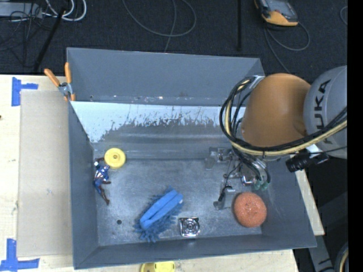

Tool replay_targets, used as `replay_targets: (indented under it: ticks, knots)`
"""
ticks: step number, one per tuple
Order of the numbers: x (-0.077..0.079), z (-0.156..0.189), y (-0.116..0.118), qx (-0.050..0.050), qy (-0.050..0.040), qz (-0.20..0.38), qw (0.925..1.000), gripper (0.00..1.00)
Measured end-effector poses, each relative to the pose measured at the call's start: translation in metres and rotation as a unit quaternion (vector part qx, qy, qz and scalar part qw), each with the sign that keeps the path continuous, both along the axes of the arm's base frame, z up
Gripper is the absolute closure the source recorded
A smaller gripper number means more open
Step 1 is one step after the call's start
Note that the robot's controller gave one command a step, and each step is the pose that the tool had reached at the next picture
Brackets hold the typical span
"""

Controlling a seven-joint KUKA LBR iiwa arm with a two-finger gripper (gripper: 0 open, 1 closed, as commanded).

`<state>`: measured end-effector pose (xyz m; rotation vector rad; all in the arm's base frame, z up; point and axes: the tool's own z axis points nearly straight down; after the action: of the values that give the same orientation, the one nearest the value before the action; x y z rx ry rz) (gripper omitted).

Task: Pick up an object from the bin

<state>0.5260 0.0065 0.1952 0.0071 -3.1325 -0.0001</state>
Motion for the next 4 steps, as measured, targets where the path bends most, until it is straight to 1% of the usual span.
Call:
replay_targets:
  ticks: [1,2,3,4]
  knots:
    - [0.002,0.004,0.0,0.0,-0.0039,0.0,1.0,0.0]
    - [-0.014,-0.024,0.027,0.0,-0.0062,0.007,1.0,0.0]
    - [-0.034,-0.082,0.035,0.0,-0.0054,0.043,0.9991,0.0]
    - [-0.008,-0.112,0.063,0.0,-0.004,0.04,0.9992,0.0]
